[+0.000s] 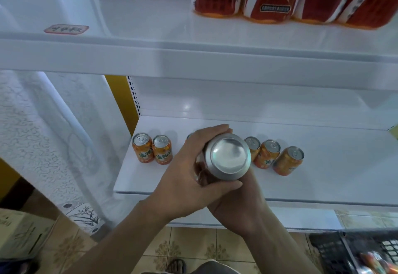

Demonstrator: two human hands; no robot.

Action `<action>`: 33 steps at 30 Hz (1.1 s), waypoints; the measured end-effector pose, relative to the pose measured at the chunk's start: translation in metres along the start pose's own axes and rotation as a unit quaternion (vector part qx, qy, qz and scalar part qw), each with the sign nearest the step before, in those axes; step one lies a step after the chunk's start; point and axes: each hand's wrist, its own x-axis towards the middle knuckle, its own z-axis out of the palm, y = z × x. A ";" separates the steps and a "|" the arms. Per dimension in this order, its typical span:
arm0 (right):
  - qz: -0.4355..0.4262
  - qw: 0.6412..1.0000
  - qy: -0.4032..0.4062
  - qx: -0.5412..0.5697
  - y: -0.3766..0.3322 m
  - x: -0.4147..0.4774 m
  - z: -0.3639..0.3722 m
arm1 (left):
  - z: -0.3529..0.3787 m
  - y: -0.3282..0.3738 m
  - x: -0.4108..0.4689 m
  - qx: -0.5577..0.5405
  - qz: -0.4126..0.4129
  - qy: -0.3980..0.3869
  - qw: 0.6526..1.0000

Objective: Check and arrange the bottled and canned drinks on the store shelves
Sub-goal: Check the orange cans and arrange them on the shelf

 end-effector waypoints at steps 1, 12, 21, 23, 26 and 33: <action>-0.025 0.999 0.000 -0.030 0.000 -0.002 0.000 | 0.000 0.000 0.002 -0.006 -0.002 0.019 1.000; -0.287 0.895 0.029 -0.340 -0.015 -0.012 -0.008 | -0.010 -0.004 0.015 -0.197 -0.190 0.081 0.958; -0.321 0.838 0.019 -0.441 -0.027 -0.013 -0.004 | -0.012 -0.014 0.014 -0.307 -0.300 0.119 0.895; -0.285 0.868 0.044 -0.404 -0.029 -0.013 -0.001 | -0.012 -0.017 0.011 -0.281 -0.270 0.113 0.914; -0.213 0.887 0.054 -0.407 -0.030 -0.014 0.002 | -0.016 -0.020 0.007 -0.221 -0.225 0.085 0.945; -0.280 0.833 0.037 -0.475 -0.030 -0.010 0.006 | -0.021 -0.017 0.012 -0.281 -0.309 0.107 0.902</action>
